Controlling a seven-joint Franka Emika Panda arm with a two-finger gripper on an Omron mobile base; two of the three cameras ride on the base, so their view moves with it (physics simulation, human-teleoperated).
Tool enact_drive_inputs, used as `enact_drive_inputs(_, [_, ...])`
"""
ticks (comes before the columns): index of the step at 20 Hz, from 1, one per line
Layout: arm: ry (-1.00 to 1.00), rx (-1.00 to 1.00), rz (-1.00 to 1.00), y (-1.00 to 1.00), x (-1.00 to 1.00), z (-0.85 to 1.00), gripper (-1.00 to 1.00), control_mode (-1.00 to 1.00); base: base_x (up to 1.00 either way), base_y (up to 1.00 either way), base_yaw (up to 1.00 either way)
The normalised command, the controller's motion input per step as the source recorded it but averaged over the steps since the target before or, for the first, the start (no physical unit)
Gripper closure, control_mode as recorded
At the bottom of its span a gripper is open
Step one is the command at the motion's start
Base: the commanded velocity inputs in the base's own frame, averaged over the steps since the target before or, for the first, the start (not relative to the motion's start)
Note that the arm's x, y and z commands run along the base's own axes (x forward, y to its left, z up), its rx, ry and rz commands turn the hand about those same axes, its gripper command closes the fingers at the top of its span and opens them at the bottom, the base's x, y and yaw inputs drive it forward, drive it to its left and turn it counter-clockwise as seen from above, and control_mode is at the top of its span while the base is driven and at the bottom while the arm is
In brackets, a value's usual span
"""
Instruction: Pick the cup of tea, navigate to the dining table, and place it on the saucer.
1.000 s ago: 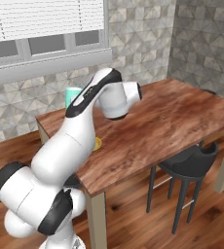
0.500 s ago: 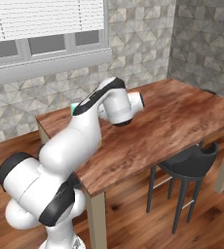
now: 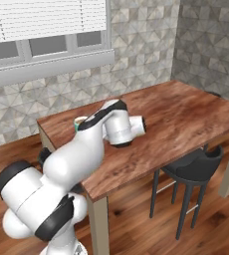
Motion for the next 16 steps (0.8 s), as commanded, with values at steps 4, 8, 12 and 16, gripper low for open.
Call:
enact_drive_inputs(4, [-0.11, 0.00, 0.00, 0.00, 0.00, -0.64, 1.00, -1.00, 0.00, 0.00, 0.00])
enact_drive_inputs(8, [0.00, 0.00, 0.00, 0.00, 0.00, -0.63, 1.00, -1.00, 0.00, 0.00, 0.00])
enact_drive_inputs(12, [0.01, 0.00, 0.01, 0.00, 0.00, -0.09, 1.00, -1.00, 0.00, 0.00, 0.00])
enact_drive_inputs(16, [0.03, 0.00, 0.01, -0.03, 0.12, 0.00, 1.00, -1.00, 0.00, 0.00, 0.00])
